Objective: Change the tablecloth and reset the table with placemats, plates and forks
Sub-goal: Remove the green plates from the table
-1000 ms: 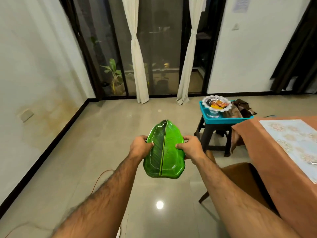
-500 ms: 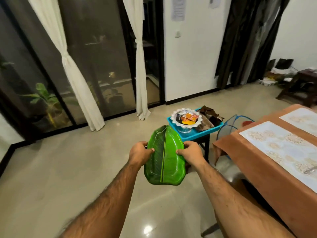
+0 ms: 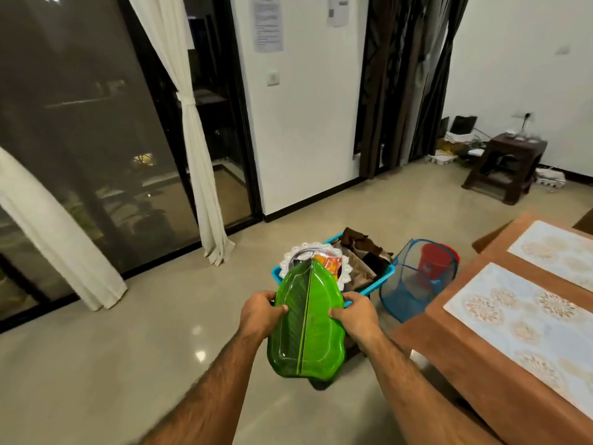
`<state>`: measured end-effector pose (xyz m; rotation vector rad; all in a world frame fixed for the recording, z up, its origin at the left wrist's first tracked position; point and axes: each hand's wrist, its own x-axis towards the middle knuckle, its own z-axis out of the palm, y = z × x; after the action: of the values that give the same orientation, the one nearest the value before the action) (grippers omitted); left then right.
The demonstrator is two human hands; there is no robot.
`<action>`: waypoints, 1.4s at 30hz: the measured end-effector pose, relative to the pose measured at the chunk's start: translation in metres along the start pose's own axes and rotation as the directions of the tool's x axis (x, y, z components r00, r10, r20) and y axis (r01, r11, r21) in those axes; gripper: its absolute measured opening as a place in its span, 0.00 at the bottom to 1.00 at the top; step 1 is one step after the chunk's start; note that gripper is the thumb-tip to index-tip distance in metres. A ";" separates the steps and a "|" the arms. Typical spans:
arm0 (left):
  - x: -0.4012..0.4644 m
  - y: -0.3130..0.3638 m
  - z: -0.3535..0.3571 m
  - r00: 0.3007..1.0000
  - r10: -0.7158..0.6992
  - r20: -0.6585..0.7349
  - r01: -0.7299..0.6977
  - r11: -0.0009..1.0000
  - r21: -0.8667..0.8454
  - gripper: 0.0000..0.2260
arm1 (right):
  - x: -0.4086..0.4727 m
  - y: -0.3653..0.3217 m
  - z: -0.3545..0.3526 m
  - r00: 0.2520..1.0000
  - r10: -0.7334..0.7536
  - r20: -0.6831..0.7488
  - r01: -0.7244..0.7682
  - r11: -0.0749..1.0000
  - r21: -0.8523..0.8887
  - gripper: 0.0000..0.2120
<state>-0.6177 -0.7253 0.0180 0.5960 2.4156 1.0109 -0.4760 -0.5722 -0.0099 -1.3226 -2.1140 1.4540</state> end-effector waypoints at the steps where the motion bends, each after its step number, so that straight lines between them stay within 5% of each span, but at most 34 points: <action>1: 0.017 0.008 0.002 1.000 0.007 0.005 -0.007 1.000 0.006 0.11 | 0.016 -0.005 -0.002 1.000 0.003 -0.010 -0.003 1.000 0.000 0.16; 20: 0.331 0.057 0.068 0.982 0.046 0.182 -0.063 0.994 0.089 0.13 | 0.304 -0.023 0.026 0.967 0.211 -0.142 -0.209 0.977 0.030 0.19; 42: 0.469 -0.029 0.187 0.953 -0.052 0.300 0.009 0.989 0.145 0.10 | 0.432 0.078 0.095 0.937 0.334 -0.106 -0.338 0.941 -0.024 0.13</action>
<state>-0.8977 -0.3861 -0.2324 0.7046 2.2261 0.6806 -0.7343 -0.2827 -0.2367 -1.8053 -1.9325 1.4335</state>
